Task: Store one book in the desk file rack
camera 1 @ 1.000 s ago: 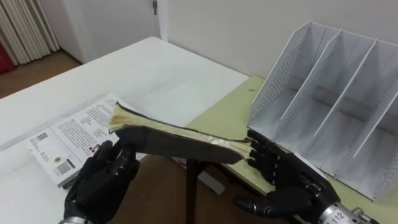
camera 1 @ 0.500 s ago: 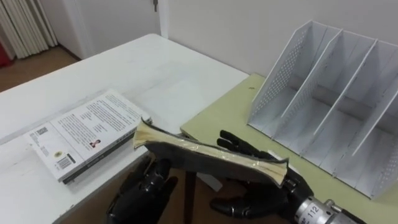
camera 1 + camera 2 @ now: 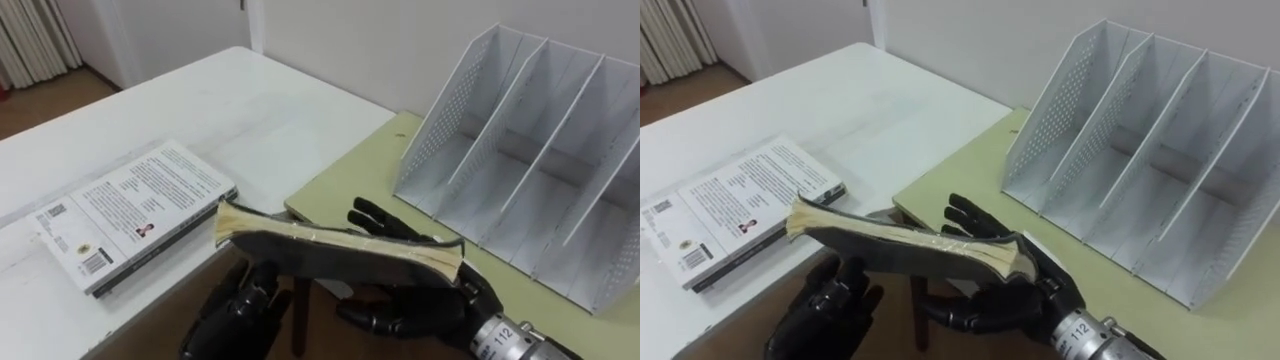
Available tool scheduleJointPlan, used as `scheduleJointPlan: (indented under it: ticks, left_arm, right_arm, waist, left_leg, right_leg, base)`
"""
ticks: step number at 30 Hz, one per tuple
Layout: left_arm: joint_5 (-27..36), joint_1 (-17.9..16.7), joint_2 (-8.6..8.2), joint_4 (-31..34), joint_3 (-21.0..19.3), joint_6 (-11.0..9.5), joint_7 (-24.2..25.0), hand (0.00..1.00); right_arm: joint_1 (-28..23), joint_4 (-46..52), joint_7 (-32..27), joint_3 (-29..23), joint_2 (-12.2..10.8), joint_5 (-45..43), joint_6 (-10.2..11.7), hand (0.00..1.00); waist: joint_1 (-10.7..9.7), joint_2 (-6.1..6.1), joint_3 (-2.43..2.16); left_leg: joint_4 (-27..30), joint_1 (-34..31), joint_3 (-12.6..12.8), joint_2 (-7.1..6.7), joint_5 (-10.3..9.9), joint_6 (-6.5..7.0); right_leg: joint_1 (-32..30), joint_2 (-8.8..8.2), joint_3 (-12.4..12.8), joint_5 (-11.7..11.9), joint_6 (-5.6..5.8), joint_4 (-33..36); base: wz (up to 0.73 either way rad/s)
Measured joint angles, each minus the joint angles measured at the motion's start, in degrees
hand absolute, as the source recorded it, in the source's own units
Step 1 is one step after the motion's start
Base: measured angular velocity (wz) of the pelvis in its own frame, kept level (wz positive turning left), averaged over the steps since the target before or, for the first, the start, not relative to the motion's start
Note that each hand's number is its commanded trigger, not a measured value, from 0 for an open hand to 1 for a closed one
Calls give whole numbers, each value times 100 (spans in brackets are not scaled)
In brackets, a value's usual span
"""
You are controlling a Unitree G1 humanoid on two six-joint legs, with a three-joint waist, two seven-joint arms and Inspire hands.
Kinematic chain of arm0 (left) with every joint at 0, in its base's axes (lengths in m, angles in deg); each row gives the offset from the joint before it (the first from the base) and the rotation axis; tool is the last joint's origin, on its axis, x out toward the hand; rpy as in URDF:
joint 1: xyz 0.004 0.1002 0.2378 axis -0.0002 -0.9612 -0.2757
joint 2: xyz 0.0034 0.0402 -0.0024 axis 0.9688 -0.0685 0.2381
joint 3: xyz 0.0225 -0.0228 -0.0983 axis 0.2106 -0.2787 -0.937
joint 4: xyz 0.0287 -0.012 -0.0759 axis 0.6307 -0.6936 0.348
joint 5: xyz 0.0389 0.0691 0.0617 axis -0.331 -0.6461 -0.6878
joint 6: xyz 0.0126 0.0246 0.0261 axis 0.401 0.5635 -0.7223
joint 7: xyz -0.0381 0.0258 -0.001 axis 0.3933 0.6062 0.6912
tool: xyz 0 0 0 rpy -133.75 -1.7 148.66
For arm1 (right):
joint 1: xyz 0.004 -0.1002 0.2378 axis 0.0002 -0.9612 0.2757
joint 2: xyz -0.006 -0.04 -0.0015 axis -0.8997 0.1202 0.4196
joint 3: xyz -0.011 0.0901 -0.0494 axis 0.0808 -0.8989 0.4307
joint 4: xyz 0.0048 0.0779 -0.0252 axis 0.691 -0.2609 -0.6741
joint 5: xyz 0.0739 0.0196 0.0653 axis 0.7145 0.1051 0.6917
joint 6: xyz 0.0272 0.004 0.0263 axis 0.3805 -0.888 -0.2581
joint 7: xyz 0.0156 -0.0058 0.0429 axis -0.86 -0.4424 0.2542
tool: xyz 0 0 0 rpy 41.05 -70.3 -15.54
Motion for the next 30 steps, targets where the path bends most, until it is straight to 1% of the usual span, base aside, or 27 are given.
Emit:
scheduleJointPlan:
  ticks: [2, 5, 6, 7, 8, 10, 12, 16, 21, 23, 26, 28, 29, 30]
  left_arm:
    - [-10, -12, 30, -82, 55, 0, 1, 100]
    - [-33, 12, 85, -218, 111, -21, 71, 100]
    - [-62, 26, 97, -365, 152, -28, 122, 100]
    - [-108, 30, 107, -514, 179, -28, 194, 100]
    - [-144, 28, 153, -617, 251, -14, 283, 100]
    - [-171, 27, 168, -706, 314, 9, 366, 100]
    - [-208, 27, 220, -740, 357, 11, 387, 100]
    - [-293, 29, 256, -767, 382, 43, 404, 100]
    - [-291, 49, 300, -918, 401, 43, 496, 100]
    - [-292, 48, 364, -938, 438, 44, 498, 100]
    - [-293, 53, 400, -951, 479, 45, 505, 100]
    - [-293, 55, 414, -985, 502, 45, 518, 100]
    - [-293, 56, 413, -993, 510, 45, 520, 58]
    - [-293, 56, 413, -996, 514, 45, 520, 0]
  right_arm:
    - [0, 0, 1, -3, 17, 48, 9, 100]
    - [0, 0, 43, 41, 33, 49, 12, 100]
    - [0, -1, 81, 116, 38, 49, 15, 100]
    - [-1, -6, 45, 194, 44, 40, 16, 100]
    - [-1, -35, -68, 210, 46, 32, 16, 100]
    - [-1, -51, -123, 237, 94, 27, 16, 100]
    - [-1, -51, -107, 263, 196, 26, 16, 100]
    - [-1, -51, -110, 291, 268, 30, 16, 100]
    - [2, -51, -155, 396, 352, 28, 16, 100]
    - [2, -51, -169, 452, 403, 28, 16, 100]
    - [2, -50, -168, 463, 440, 28, 16, 100]
    - [2, -51, -175, 490, 486, 34, 16, 100]
    - [2, -51, -186, 500, 502, 36, 16, 100]
    - [2, -51, -193, 501, 505, 36, 16, 100]
  waist:
    - [-43, 0, 0]
    - [-45, 5, 1]
    - [-41, 10, 1]
    - [-45, 17, 4]
    - [-41, 28, 11]
    - [-14, 54, 28]
    - [-13, 68, 31]
    - [-10, 107, 27]
    - [-4, 105, 25]
    - [-3, 100, 25]
    - [10, 99, 25]
    - [73, 95, 25]
    - [97, 92, 26]
    - [92, 90, 27]
  left_leg:
    - [28, -41, 4, 4, 0, 0]
    - [41, -75, 25, 15, 0, 0]
    - [42, -75, 24, 20, 0, -1]
    - [42, -75, 23, 24, 0, -1]
    - [43, -76, 24, 25, 0, -1]
    - [43, -84, 25, 23, 0, -1]
    - [41, -90, 23, 27, 0, -2]
    - [33, -89, 26, 30, -1, -2]
    - [31, -86, 33, 30, -1, -3]
    - [31, -84, 29, 29, -1, -2]
    - [31, -81, 33, 28, -1, -2]
    - [31, -70, 64, 34, -1, -2]
    - [32, -68, 72, 35, -1, -2]
    - [31, -68, 73, 35, -1, -2]
  right_leg:
    - [-27, 3, 2, 0, -2, 0]
    - [-69, 4, 18, 4, -8, 16]
    - [-68, 10, 22, 5, -10, 17]
    - [-66, 14, 24, 6, -12, 13]
    - [-66, 30, 31, 7, -14, 11]
    - [-79, 48, 48, 7, -14, 11]
    - [-90, 49, 55, 7, -14, 11]
    - [-92, 54, 59, 7, -14, 10]
    - [-93, 57, 60, 7, -14, 16]
    - [-92, 57, 60, 7, -14, 16]
    - [-90, 57, 60, 7, -15, 18]
    - [-91, 59, 69, 7, -15, 26]
    - [-92, 59, 70, 8, -16, 27]
    - [-92, 58, 71, 8, -16, 28]
  base:
    - [0]
    - [-2]
    - [0]
    - [0]
    - [0]
    - [0]
    - [0]
    - [0]
    - [0]
    - [0]
    - [0]
    - [-2]
    - [-3]
    - [0]
